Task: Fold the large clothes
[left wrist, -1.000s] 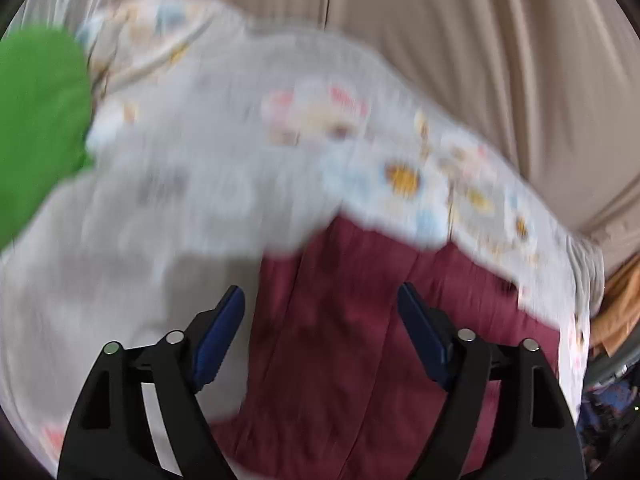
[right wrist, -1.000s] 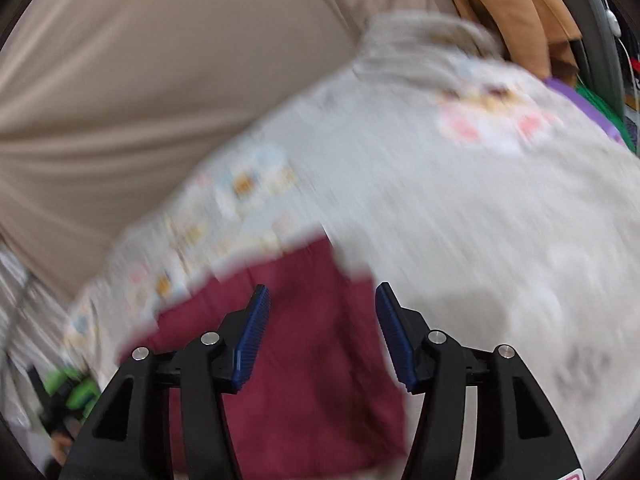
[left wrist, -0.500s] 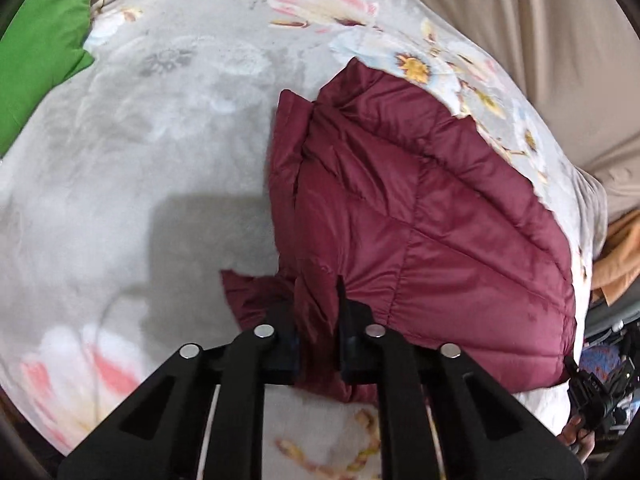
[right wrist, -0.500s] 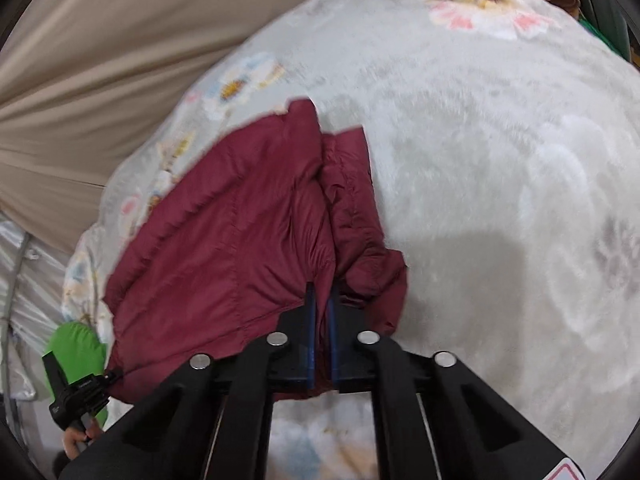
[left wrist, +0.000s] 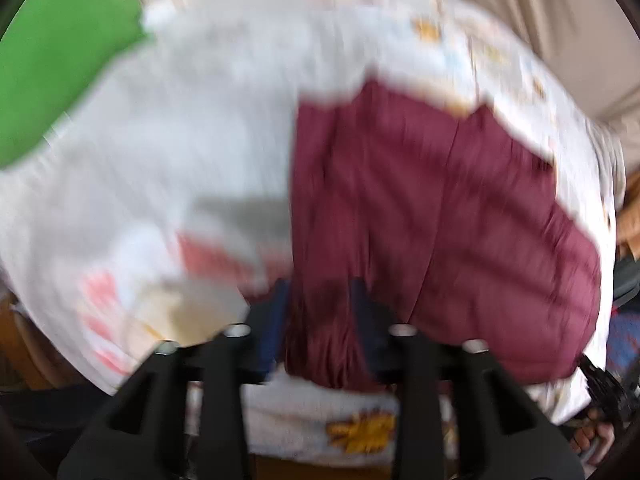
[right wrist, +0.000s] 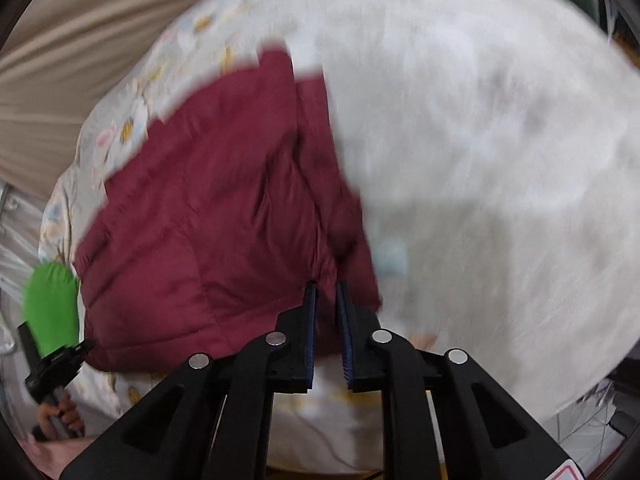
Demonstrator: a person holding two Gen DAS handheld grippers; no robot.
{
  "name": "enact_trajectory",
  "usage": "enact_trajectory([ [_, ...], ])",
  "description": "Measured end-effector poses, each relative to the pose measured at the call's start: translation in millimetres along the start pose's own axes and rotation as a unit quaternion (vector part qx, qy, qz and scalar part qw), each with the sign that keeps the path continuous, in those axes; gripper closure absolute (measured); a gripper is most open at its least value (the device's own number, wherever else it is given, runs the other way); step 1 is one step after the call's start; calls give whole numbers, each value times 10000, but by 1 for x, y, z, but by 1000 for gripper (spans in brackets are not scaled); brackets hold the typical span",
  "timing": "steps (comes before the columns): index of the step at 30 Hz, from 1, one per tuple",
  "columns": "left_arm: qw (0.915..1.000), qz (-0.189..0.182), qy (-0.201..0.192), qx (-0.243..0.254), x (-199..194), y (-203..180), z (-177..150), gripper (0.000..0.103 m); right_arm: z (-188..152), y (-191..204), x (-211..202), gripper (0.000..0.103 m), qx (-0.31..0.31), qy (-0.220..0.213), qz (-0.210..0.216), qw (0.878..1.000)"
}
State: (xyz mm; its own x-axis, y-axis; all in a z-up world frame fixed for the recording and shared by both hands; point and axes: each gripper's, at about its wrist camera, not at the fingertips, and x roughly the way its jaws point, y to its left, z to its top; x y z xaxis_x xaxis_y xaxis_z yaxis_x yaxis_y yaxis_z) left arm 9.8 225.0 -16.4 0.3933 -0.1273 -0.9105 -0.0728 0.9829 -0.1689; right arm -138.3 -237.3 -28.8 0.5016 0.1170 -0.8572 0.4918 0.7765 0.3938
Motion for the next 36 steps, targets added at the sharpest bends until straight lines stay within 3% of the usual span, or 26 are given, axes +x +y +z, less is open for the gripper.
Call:
enact_trajectory([
  [2,9987,-28,-508,31,-18,-9,21,33,26,11,-12,66,-77,-414,70,9991],
  [3,9975,-115,-686,83,-21,-16,36,30,36,15,-14,52,-72,-561,122,9983],
  [4,9971,-160,-743,108,-19,-23,44,29,52,19,-10,47,-22,-663,199,9976],
  [7,9971,-255,-721,63,10,-39,70,26,83,23,17,43,234,-561,384,9974],
  [10,9982,-471,-291,-237,58,-43,88,27,98,23,50,43,411,-409,258,9980],
  [11,9979,-523,-140,-348,73,-40,92,39,103,22,63,43,485,-343,197,9980],
  [12,9974,-582,-38,-432,84,-40,92,63,105,21,73,46,560,-285,146,9979],
  [13,9968,-699,1,-388,90,-43,94,76,105,21,78,71,570,-273,152,9979],
  [14,9972,-673,-43,-327,89,-44,94,97,106,25,74,83,475,-318,214,9981],
  [15,9974,-649,-147,-267,83,-46,95,101,107,33,68,93,378,-451,300,9978],
  [17,9969,-604,-464,-182,66,-48,99,102,112,56,37,95,-89,-932,557,9940],
  [20,9967,-402,-673,-206,57,-41,113,102,122,73,22,96,-394,-1277,620,9891],
  [23,9991,-46,-403,-74,86,-40,113,102,130,64,58,96,-319,-964,280,9944],
  [26,9984,432,-246,262,119,-50,104,102,124,41,120,94,-128,-242,-47,9996],
  [29,9967,643,-257,411,123,-55,105,99,129,40,119,94,-41,-212,-60,9997],
  [31,9968,698,-222,331,114,-53,109,98,133,47,99,87,-36,-423,-283,9987],
  [33,9962,740,-450,100,86,-48,112,88,130,57,68,81,-159,-937,-448,9945],
  [36,9913,554,-1194,82,23,-54,104,70,110,94,26,81,-682,-1357,-42,9884],
])
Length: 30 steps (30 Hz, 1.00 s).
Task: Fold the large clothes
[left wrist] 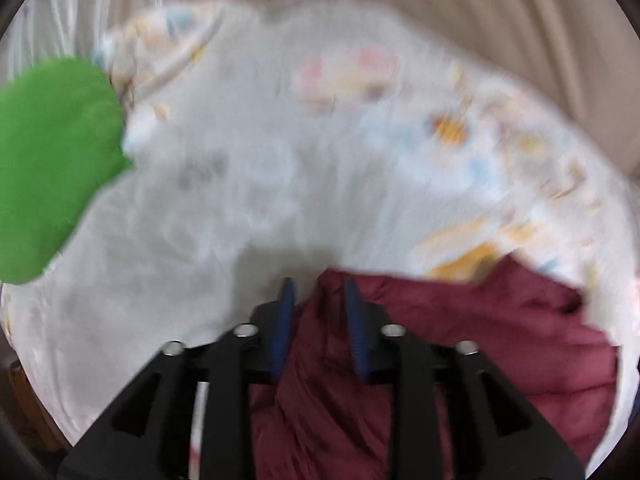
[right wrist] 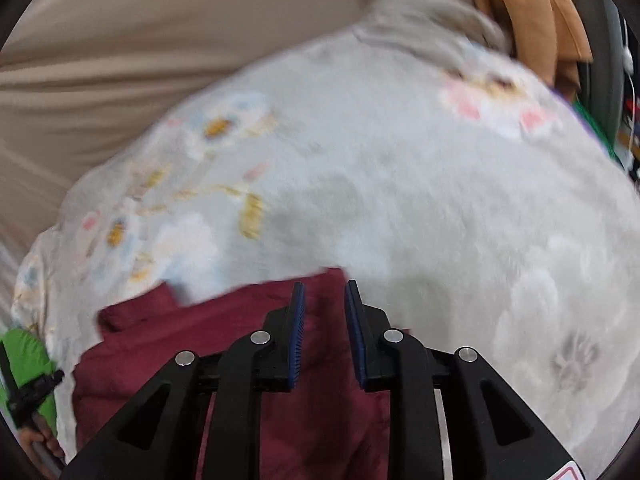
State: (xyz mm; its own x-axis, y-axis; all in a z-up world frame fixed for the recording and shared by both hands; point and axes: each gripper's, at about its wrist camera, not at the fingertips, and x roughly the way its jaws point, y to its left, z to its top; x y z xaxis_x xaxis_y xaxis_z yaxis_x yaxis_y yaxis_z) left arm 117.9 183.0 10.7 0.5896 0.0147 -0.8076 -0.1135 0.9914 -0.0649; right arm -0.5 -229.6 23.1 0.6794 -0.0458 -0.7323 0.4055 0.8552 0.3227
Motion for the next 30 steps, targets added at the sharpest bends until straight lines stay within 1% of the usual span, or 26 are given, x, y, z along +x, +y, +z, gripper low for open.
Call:
enact_trajectory([
  [1,9995,-191,-176,156,-21,-9,-2,69,-9,24,-10,81,-239,45,315,9992],
  [2,9984,-382,-221,363,-33,-21,-6,68,-18,39,-13,81,-380,131,552,9977],
  [3,9967,-563,-190,562,-39,-33,-12,67,-36,67,-12,81,-623,382,959,9927],
  [4,9932,-782,-73,854,-43,-52,-23,67,-50,84,-11,82,-799,580,1201,9878],
  [5,9899,-896,33,1100,-43,-70,-35,67,-68,104,-7,83,-1034,784,1428,9812],
  [6,9870,-934,120,1306,-40,-85,-47,67,-85,123,-3,85,-1300,947,1571,9744],
  [7,9832,-924,235,1557,-35,-101,-63,67,-107,144,3,87,-1662,1133,1635,9658],
  [8,9798,-923,338,1740,-29,-113,-77,67,-122,156,9,87,-1847,1303,1664,9598],
  [9,9774,-907,428,1859,-24,-121,-88,67,-136,163,15,87,-1963,1512,1722,9534],
  [10,9762,-832,529,1933,-17,-125,-99,67,-152,167,21,90,-2173,1715,1685,9460],
  [11,9753,-750,629,1982,-10,-127,-110,67,-158,167,26,91,-2286,1712,1592,9450],
  [12,9746,-677,659,2030,-6,-126,-116,67,-162,162,27,94,-2378,1694,1497,9446],
  [14,9740,-521,620,2114,-3,-118,-124,65,-158,133,28,97,-2180,1633,1228,9543],
  [15,9749,-440,605,2095,-2,-111,-124,65,-155,121,28,103,-2041,1613,1123,9590],
  [17,9800,-253,625,1873,2,-88,-120,65,-140,72,23,103,-1533,1479,758,9741],
  [19,9847,-148,685,1594,6,-63,-116,65,-129,30,15,103,-1114,1351,475,9834],
  [20,9869,45,677,1463,9,-47,-113,65,-124,9,11,103,-940,1282,233,9870],
  [21,9873,236,652,1431,12,-36,-112,60,-119,-9,11,103,-795,1229,34,9892],
  [23,9885,134,693,1335,16,-22,-111,51,-116,-47,5,103,-403,1167,-190,9922],
  [24,9891,82,724,1279,17,-19,-111,51,-115,-65,3,103,-168,1174,-295,9925],
  [25,9887,97,751,1292,19,-20,-111,51,-113,-72,3,103,-12,1171,-334,9926],
  [26,9878,235,795,1318,17,-25,-108,51,-109,-76,0,103,172,1144,-407,9924],
  [27,9880,291,822,1275,15,-28,-104,55,-104,-74,-5,103,273,1085,-518,9924],
  [28,9900,154,793,1152,7,-32,-95,55,-95,-66,-11,102,263,927,-592,9936],
  [29,9919,-59,690,1069,0,-36,-87,54,-85,-56,-15,101,227,792,-473,9955],
  [30,9925,-146,618,1047,-1,-40,-81,54,-77,-45,-17,101,208,718,-253,9969],
])
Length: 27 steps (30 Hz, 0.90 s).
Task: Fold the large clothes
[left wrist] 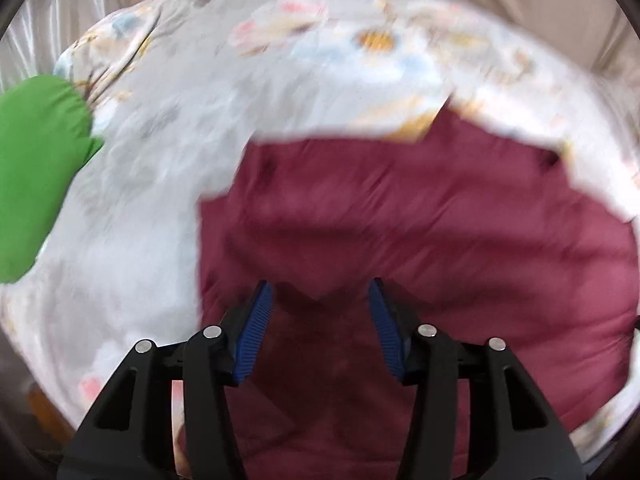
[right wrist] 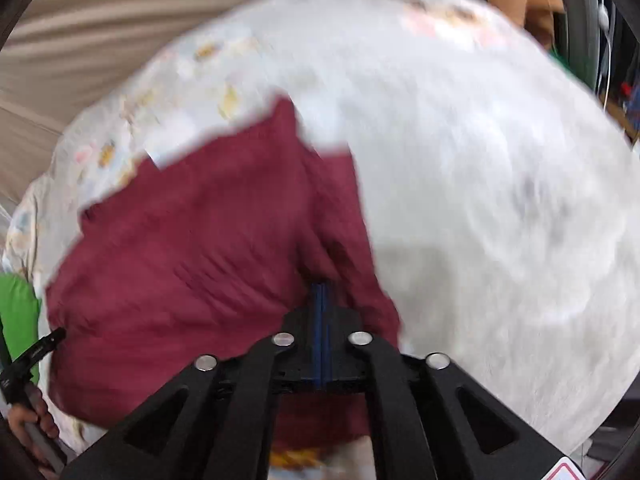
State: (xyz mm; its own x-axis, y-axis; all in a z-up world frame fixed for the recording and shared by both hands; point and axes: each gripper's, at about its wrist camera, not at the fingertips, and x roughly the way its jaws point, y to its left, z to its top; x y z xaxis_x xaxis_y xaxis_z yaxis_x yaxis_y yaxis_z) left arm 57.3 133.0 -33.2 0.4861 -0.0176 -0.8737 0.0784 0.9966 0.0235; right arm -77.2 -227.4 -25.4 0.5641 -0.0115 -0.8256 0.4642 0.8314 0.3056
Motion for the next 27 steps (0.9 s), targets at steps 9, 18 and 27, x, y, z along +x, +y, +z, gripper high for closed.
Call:
enact_trajectory([
  [9,9998,9,-17,-188,58,-26,56,47,23,164,72,101,-1700,356,948,9802],
  [18,9991,366,-146,-124,94,-25,54,21,26,141,137,103,-1247,325,936,9872],
  [27,9982,554,-243,28,99,-31,52,19,43,128,97,103,-860,-81,586,9945],
])
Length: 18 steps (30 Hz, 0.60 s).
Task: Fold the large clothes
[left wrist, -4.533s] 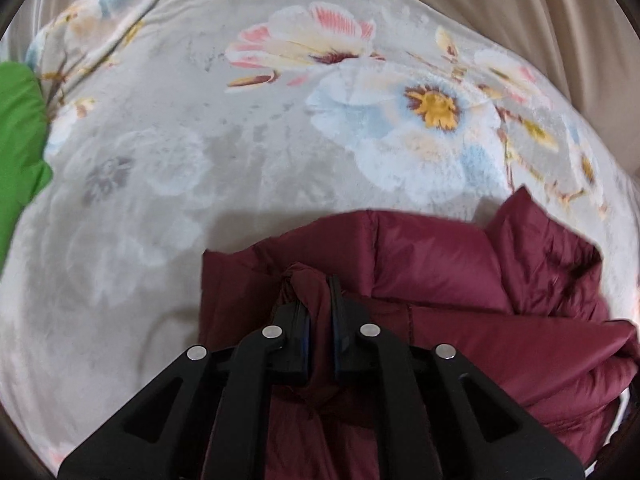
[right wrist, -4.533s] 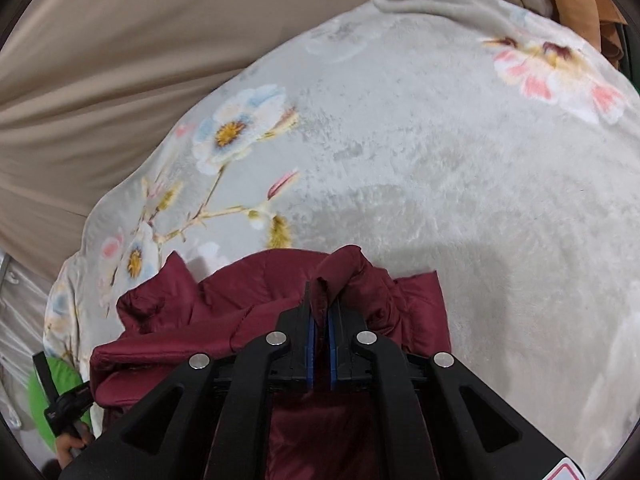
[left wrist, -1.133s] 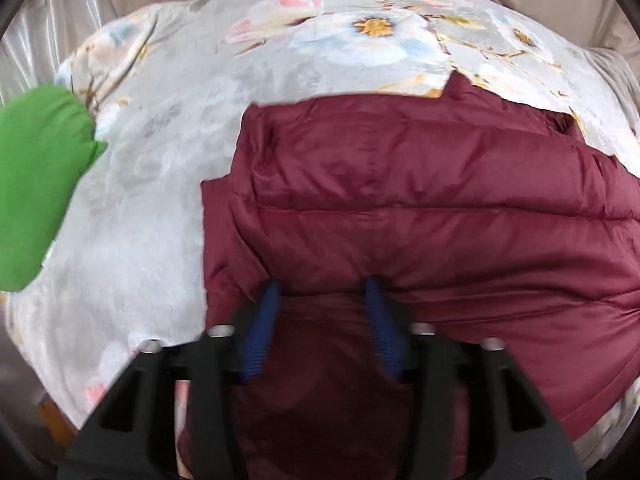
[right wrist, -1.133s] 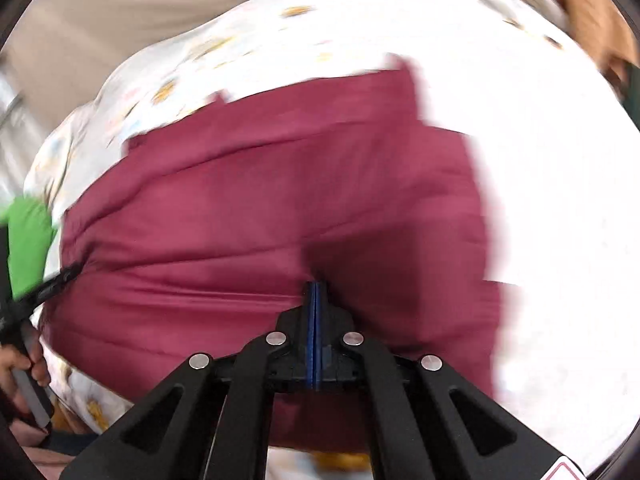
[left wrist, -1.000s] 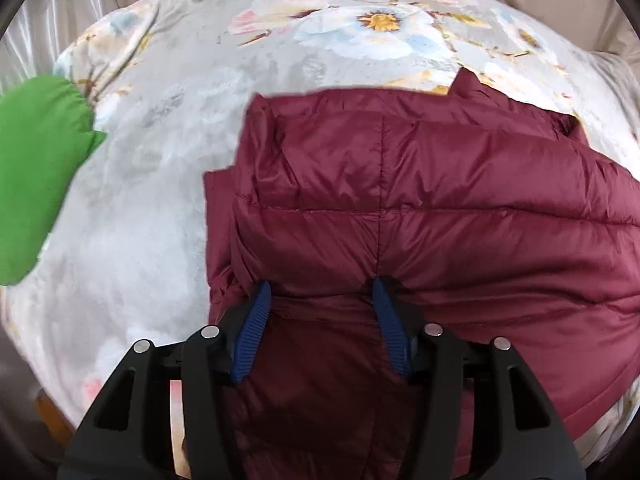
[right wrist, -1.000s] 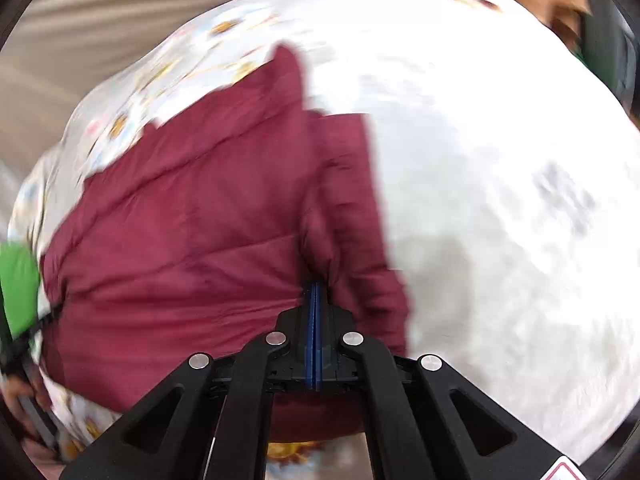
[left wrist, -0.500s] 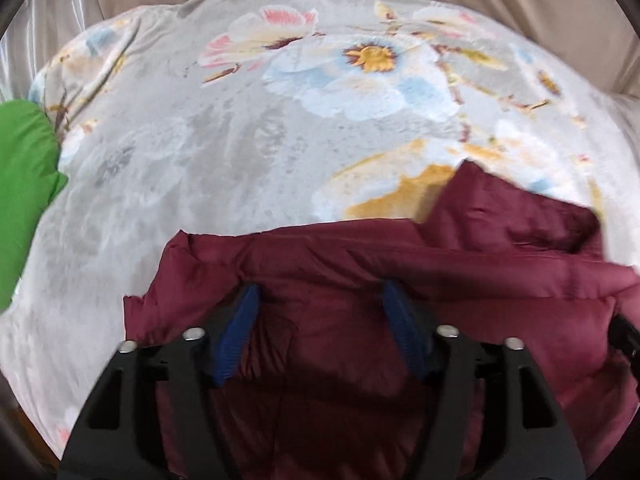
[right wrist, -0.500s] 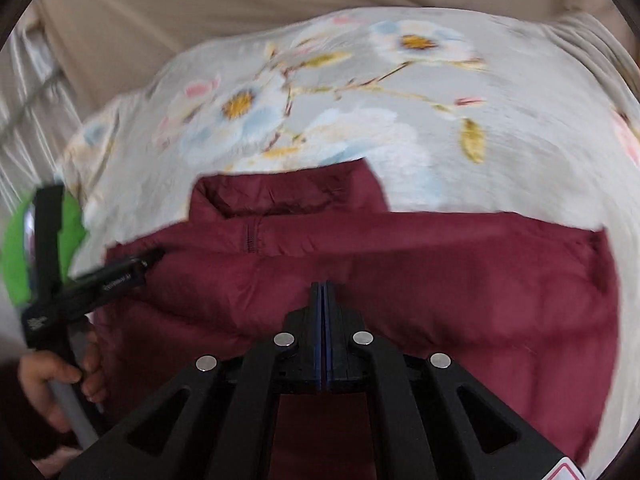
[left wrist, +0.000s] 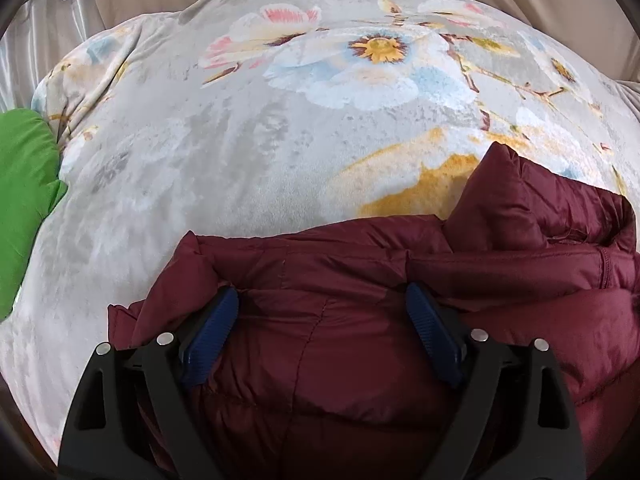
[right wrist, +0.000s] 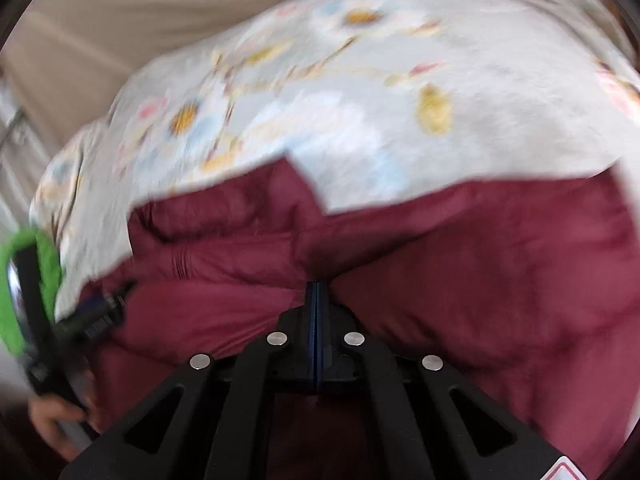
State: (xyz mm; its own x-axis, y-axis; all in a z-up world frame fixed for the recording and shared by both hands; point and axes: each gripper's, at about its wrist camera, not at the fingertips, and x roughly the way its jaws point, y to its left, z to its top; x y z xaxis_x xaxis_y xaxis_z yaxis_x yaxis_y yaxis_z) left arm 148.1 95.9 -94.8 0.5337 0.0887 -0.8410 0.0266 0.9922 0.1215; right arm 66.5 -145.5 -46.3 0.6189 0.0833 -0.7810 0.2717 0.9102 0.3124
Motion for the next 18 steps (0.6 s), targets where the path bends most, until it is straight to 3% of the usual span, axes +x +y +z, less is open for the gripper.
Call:
enact_trajectory([
  [3,10000,2,-6,-10,0,0,0,19,4,-37,-22,103,416,-290,-492,9975],
  [7,10000,8,-29,-4,-1,0,-1,19,-1,-97,-16,103,958,-97,-1048,9898],
  [13,10000,44,-32,12,-1,-1,-3,19,-3,-87,4,103,383,49,-1333,9903],
  [17,10000,66,-17,68,-1,-2,-4,19,4,-83,-13,103,684,139,-1395,9878],
  [18,9999,75,-16,91,-2,-2,-5,19,3,-74,-26,96,761,36,-1243,9893],
])
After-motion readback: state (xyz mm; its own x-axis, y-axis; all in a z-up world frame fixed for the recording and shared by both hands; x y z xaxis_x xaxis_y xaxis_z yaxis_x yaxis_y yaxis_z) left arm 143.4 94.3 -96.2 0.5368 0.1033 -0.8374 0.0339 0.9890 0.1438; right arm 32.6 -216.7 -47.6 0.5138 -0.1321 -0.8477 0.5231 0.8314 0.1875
